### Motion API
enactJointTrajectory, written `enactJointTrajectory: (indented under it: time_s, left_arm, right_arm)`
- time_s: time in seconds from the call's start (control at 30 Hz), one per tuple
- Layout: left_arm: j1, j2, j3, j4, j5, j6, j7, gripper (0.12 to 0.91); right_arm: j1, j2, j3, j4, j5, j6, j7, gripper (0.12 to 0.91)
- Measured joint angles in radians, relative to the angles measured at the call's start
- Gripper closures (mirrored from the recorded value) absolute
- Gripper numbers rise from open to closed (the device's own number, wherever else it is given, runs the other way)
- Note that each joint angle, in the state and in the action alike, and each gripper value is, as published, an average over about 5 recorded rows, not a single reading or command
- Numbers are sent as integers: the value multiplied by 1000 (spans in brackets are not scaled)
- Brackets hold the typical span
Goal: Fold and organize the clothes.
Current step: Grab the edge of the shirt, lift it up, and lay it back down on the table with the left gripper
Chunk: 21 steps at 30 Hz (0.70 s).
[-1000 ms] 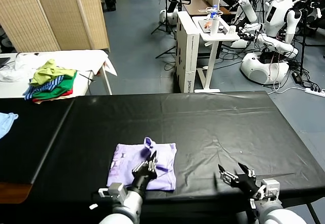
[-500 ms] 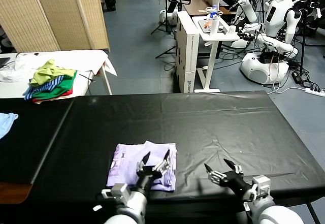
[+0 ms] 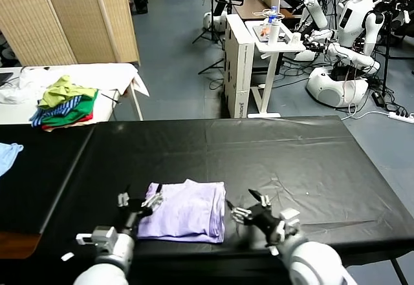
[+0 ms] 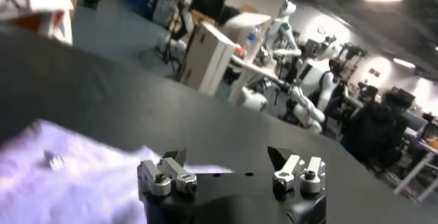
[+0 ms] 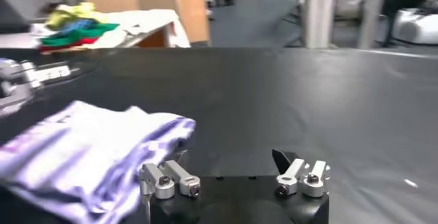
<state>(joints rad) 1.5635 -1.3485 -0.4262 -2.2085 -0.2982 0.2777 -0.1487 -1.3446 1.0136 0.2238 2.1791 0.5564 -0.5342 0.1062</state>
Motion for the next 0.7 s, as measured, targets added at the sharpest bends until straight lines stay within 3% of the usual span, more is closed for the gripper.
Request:
enactJointTrajectory:
  time_s: [0.2, 0.4, 0.7]
  left_arm:
    - [15, 27, -52, 9, 31, -10, 4, 123]
    - [18, 22, -69, 35, 65, -30, 13, 123]
    - [23, -16, -98, 89, 32, -62, 48, 123]
  right_arm:
    - [80, 45, -117, -75, -68, -15, -5, 118]
    - [88, 31, -151, -88, -131, -40, -5, 118]
    - [56, 10, -79, -35, -22, 44, 15, 118]
